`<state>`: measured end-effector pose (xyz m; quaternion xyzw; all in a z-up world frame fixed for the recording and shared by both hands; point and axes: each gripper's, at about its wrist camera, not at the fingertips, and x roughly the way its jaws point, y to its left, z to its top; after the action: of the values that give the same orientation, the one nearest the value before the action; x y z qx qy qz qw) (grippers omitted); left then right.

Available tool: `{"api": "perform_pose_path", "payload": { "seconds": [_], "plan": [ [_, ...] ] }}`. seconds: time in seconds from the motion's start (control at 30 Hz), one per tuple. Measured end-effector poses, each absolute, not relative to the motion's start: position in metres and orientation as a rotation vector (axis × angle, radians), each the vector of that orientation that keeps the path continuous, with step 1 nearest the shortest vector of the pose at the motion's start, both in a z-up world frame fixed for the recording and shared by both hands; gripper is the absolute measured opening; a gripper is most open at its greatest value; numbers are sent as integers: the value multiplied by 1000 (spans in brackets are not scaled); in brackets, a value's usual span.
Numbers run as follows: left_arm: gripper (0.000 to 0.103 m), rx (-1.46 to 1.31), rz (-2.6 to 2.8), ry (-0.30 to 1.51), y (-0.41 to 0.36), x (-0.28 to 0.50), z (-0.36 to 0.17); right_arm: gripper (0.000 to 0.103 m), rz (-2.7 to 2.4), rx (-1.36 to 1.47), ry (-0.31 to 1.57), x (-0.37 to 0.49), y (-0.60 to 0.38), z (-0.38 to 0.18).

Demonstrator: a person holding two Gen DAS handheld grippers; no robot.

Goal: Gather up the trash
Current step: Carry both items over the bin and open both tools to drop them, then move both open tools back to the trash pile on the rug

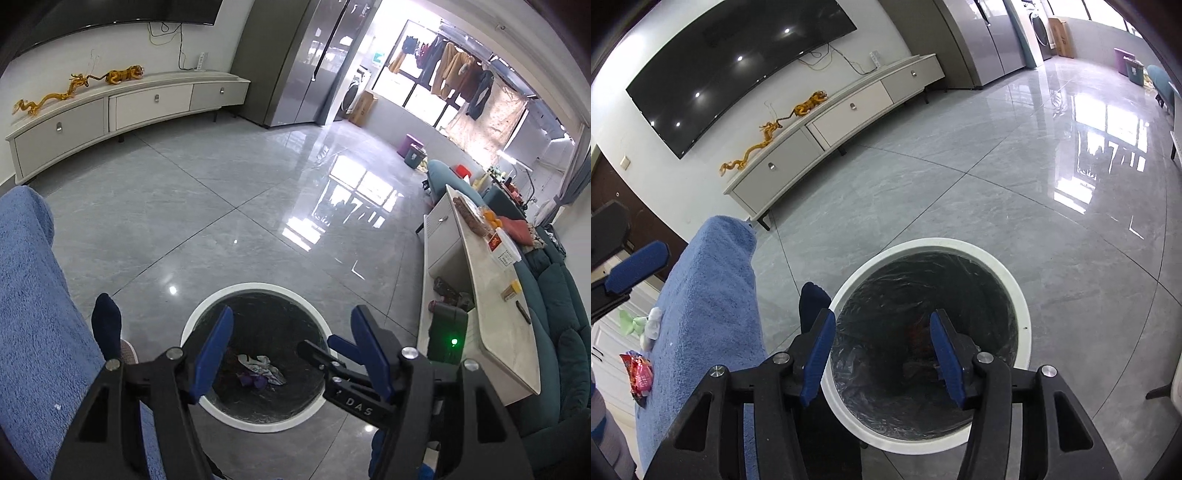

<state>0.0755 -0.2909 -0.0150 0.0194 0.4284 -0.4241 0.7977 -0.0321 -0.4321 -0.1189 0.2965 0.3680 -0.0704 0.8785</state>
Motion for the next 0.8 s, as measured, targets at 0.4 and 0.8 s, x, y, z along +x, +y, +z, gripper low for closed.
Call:
{"api": "perform_pose_path", "payload": {
  "seconds": [0.4,0.8],
  "plan": [
    [65,26,-864,848,-240,65,8,51,-138,609,712,-56,-435,-96],
    [64,45,-794,783,-178,63,7,51,-122,520,672,-58,-427,-67]
  ]
}}
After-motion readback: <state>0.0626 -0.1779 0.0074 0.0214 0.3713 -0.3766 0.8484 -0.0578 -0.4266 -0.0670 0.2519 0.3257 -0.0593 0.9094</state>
